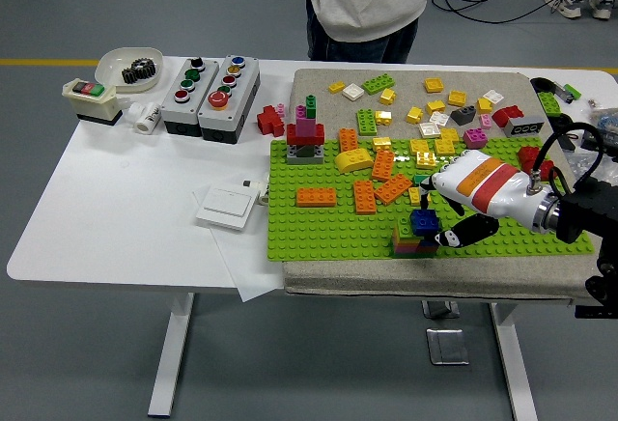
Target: Pick up the brick,pile it on top of brick,press brick,pick up the brick,pile it on top of brick,press brick
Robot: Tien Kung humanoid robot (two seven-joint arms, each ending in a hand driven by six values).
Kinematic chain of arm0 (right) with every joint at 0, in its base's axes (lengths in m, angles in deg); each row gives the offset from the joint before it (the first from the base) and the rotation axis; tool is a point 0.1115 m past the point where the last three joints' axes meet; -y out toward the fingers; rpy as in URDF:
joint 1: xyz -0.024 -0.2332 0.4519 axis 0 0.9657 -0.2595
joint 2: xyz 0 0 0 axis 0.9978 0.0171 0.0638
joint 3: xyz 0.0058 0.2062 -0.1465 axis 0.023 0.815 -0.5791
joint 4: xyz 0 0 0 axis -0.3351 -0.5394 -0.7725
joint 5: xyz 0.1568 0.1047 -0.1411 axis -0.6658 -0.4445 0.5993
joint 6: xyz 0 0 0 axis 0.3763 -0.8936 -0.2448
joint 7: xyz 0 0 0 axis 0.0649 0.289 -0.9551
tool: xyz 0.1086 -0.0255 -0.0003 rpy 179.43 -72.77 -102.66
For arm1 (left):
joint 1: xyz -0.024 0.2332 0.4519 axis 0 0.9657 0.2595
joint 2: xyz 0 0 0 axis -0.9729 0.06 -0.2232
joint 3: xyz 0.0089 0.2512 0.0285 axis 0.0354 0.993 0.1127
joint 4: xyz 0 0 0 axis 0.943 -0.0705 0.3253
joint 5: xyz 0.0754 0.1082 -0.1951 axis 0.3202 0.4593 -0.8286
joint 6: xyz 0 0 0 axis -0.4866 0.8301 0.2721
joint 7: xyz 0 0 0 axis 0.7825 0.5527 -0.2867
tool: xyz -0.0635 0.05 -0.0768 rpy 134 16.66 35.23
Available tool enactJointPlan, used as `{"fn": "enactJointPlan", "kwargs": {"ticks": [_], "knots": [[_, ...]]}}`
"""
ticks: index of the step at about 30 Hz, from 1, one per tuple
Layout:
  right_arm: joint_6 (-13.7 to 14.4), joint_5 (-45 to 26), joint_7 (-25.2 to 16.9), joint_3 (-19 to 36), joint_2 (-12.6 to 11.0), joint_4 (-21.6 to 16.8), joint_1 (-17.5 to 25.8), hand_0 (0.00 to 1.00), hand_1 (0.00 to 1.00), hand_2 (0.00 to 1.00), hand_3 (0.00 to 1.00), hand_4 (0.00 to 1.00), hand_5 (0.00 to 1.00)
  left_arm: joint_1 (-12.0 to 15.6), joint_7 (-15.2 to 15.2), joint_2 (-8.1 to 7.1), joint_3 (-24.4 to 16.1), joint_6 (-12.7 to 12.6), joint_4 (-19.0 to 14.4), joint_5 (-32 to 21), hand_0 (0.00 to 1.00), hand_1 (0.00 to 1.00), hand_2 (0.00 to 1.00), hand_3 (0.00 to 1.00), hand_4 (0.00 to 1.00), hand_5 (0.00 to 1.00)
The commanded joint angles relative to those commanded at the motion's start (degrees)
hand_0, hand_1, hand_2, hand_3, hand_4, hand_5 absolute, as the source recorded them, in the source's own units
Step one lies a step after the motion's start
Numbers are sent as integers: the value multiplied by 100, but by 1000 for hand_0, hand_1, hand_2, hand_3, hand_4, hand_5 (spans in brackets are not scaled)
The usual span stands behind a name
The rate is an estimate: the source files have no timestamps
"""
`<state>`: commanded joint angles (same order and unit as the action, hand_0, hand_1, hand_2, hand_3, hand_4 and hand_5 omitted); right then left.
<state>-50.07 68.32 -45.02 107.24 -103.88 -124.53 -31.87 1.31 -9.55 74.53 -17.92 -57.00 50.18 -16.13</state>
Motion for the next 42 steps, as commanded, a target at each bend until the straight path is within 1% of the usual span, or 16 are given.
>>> {"fn": "enactJointPlan", "kwargs": {"ticks": [1, 6, 7, 12, 13, 18, 19, 24, 25, 26, 30, 31, 35, 36, 37, 42], "knots": [[1, 4, -2, 3, 1, 4, 1, 306, 182, 224, 540, 900, 459, 1, 0, 0, 1, 0, 0, -2, 677, 723, 731, 593, 687, 662], [0, 24, -12, 27, 14, 14, -8, 306, 182, 224, 540, 900, 459, -4, 0, -2, 8, 0, -5, -9, 677, 723, 731, 593, 687, 662], [-2, 29, -14, 32, 18, 17, -12, 313, 187, 231, 577, 974, 488, -5, 1, -3, 7, 1, -5, -9, 677, 724, 731, 594, 686, 662], [-36, 80, -17, 56, 28, 27, -14, 313, 187, 231, 577, 974, 488, -11, -4, -4, 16, 1, -7, -22, 677, 724, 731, 594, 686, 662], [-38, 86, -14, 59, 31, 30, -14, 322, 189, 243, 754, 998, 579, -11, -4, -4, 17, 1, -7, -26, 676, 724, 731, 594, 687, 662], [-31, 125, 15, 113, 34, -15, 13, 322, 189, 243, 754, 998, 579, -11, -4, -3, 22, 1, -9, -31, 676, 724, 731, 594, 687, 662], [-51, 128, 33, 139, 28, -37, 25, 351, 202, 266, 828, 998, 610, -11, -3, -3, 20, 1, -9, -29, 677, 725, 731, 594, 686, 662], [-144, 139, 152, 383, -38, -239, 168, 351, 202, 266, 828, 998, 610, -10, -6, -3, 20, 1, -5, -24, 677, 725, 731, 594, 686, 662], [-140, 101, 191, 498, -65, -330, 253, 422, 299, 405, 927, 998, 672, -9, -7, -3, 17, 1, -4, -23, 677, 725, 731, 594, 686, 663], [-137, 83, 207, 564, -76, -374, 292, 422, 299, 405, 927, 998, 672, -8, -7, -3, 16, 1, -3, -23, 677, 725, 731, 594, 686, 663], [215, -111, 305, 1070, -180, -783, 748, 422, 299, 405, 927, 998, 672, -7, -13, -5, 15, -1, 4, -19, 677, 725, 731, 594, 686, 663], [333, -192, 312, 1174, -201, -877, 869, 773, 673, 789, 933, 998, 735, -6, -17, -4, 18, -3, 6, -22, 676, 724, 731, 593, 686, 663], [793, -452, 252, 1499, -288, -1165, 1366, 773, 673, 789, 933, 998, 735, -11, -23, -2, 19, -3, 9, -17, 676, 724, 731, 593, 686, 663], [853, -495, 230, 1544, -300, -1200, 1470, 773, 673, 789, 933, 998, 735, -13, -25, -2, 21, -4, 9, -16, 676, 724, 731, 593, 686, 663], [926, -593, 152, 1630, -315, -1271, 1630, 931, 834, 875, 896, 998, 801, -13, -23, 0, 10, -4, 14, -7, 675, 723, 732, 593, 685, 663], [1062, -777, -114, 1813, -330, -1443, 2121, 931, 834, 875, 896, 998, 801, -10, -24, 5, -5, -3, 21, 21, 675, 723, 732, 593, 685, 663]]}}
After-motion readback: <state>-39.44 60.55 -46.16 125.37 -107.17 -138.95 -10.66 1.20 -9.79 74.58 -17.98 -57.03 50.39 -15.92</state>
